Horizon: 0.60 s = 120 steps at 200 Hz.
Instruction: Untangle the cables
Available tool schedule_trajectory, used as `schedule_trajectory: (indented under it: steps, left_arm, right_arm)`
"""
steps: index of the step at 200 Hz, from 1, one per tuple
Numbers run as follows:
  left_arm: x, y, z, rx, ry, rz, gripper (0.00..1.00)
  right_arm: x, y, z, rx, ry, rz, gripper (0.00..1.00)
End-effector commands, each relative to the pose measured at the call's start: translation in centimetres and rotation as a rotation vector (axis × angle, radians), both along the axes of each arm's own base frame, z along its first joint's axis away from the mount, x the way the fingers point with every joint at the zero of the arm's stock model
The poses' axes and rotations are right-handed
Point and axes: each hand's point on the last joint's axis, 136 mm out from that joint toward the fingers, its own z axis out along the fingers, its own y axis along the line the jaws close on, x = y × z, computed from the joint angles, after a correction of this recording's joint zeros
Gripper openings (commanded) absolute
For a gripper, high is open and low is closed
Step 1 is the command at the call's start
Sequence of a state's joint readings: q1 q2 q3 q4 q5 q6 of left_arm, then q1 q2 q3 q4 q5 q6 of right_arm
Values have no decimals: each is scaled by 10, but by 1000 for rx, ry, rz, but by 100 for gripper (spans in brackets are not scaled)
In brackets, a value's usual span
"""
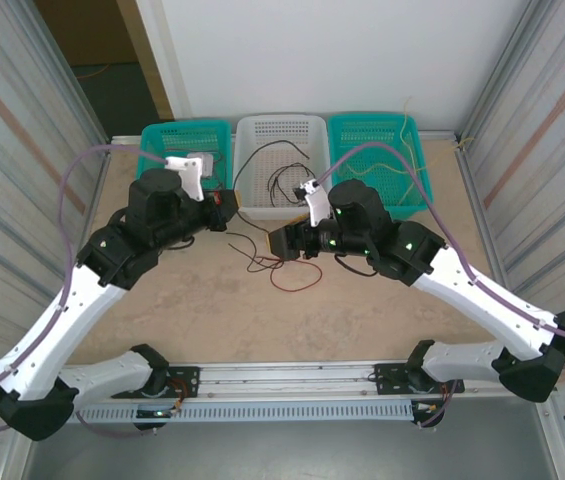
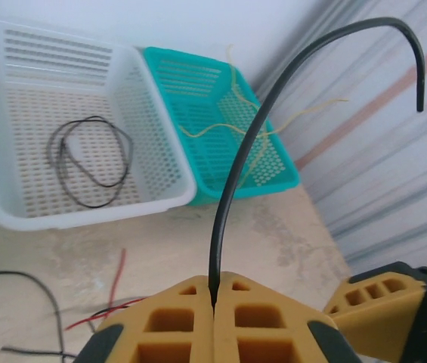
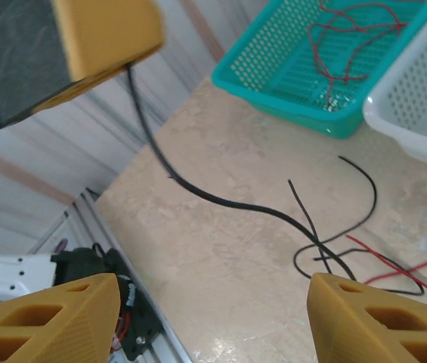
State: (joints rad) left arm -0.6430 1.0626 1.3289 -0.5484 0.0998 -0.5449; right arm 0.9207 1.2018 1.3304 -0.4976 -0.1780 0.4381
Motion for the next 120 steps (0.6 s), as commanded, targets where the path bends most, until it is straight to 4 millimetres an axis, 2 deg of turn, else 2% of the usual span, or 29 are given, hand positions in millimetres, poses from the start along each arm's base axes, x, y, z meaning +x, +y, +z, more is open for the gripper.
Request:
schedule_trajectory:
  steps: [1,40,62,85,120]
  left_arm:
    - [-12,-19,28,-58,-45,-137,0]
    - [-11,-22,29,-70,-43,-151,0]
    - [-10,-23,30,-74,-41,-156,0]
    - [-11,-25,31,-82,-40,-169,0]
    - [-11,-25,28,-83,-34,-169,0]
  right_arm:
    - [-3,11,19,-12,-94,60,66]
    - [9,18,18,-90,-150,6,65]
    - [16,16,13,-125,-157,-25,61]
    - [15,21,8,-148,-152,-13,52]
    - [14,26,5,-166,-158,-7,24]
